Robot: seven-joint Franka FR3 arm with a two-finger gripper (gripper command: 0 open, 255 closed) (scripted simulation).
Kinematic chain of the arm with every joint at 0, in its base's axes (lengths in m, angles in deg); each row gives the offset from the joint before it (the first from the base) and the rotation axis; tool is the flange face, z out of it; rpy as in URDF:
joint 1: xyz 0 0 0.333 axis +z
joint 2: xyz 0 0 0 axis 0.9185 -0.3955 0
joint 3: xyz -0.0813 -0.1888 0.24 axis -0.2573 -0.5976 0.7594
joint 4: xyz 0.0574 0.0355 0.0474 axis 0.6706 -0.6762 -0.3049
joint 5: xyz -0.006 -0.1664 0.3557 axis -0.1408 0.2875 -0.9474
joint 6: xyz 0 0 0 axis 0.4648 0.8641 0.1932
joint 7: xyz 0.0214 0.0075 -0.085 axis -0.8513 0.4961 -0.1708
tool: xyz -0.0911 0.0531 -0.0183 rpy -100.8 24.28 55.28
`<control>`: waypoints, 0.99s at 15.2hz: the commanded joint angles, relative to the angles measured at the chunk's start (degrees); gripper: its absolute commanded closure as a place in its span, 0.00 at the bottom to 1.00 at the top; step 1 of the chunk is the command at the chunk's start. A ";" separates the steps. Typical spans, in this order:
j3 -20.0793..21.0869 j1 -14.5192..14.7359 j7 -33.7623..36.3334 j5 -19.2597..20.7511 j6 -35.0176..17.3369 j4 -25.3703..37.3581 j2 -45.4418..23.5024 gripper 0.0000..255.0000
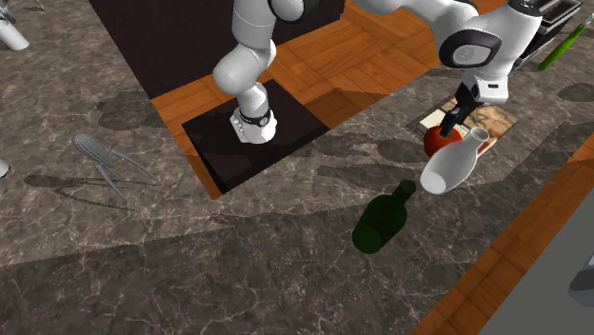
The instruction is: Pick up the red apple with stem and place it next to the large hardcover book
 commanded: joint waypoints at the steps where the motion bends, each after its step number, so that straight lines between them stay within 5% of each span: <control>1: 0.00 0.00 0.00 0.00 0.00 0.00 0.00 0.00; 7: 0.47 -0.03 -0.68 -1.05 6.16 3.79 2.50 0.00; 15: 0.47 -0.02 -0.68 -1.05 6.16 3.79 2.50 0.00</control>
